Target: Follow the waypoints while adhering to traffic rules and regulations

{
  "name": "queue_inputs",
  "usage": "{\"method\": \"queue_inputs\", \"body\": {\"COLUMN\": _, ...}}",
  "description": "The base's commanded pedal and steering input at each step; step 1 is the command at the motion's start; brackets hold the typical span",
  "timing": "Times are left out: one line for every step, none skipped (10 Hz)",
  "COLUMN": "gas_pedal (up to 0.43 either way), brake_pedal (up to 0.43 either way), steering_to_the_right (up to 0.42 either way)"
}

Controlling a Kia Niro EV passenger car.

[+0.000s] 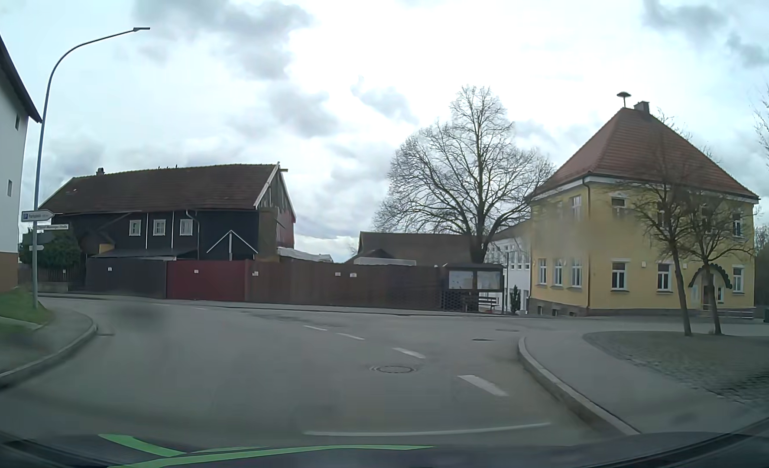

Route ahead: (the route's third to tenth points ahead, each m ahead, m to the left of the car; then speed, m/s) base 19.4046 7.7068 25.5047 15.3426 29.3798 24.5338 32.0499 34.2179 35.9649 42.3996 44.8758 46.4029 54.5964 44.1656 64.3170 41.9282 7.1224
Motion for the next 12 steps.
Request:
{"method": "queue_inputs", "body": {"gas_pedal": 0.020, "brake_pedal": 0.000, "steering_to_the_right": -0.060}}
{"method": "queue_inputs", "body": {"gas_pedal": 0.020, "brake_pedal": 0.000, "steering_to_the_right": -0.073}}
{"method": "queue_inputs", "body": {"gas_pedal": 0.020, "brake_pedal": 0.000, "steering_to_the_right": -0.087}}
{"method": "queue_inputs", "body": {"gas_pedal": 0.020, "brake_pedal": 0.000, "steering_to_the_right": -0.097}}
{"method": "queue_inputs", "body": {"gas_pedal": 0.020, "brake_pedal": 0.000, "steering_to_the_right": -0.108}}
{"method": "queue_inputs", "body": {"gas_pedal": 0.020, "brake_pedal": 0.000, "steering_to_the_right": -0.120}}
{"method": "queue_inputs", "body": {"gas_pedal": 0.020, "brake_pedal": 0.000, "steering_to_the_right": -0.135}}
{"method": "queue_inputs", "body": {"gas_pedal": 0.020, "brake_pedal": 0.000, "steering_to_the_right": -0.146}}
{"method": "queue_inputs", "body": {"gas_pedal": 0.020, "brake_pedal": 0.000, "steering_to_the_right": -0.155}}
{"method": "queue_inputs", "body": {"gas_pedal": 0.020, "brake_pedal": 0.000, "steering_to_the_right": -0.158}}
{"method": "queue_inputs", "body": {"gas_pedal": 0.020, "brake_pedal": 0.000, "steering_to_the_right": -0.167}}
{"method": "queue_inputs", "body": {"gas_pedal": 0.020, "brake_pedal": 0.000, "steering_to_the_right": -0.173}}
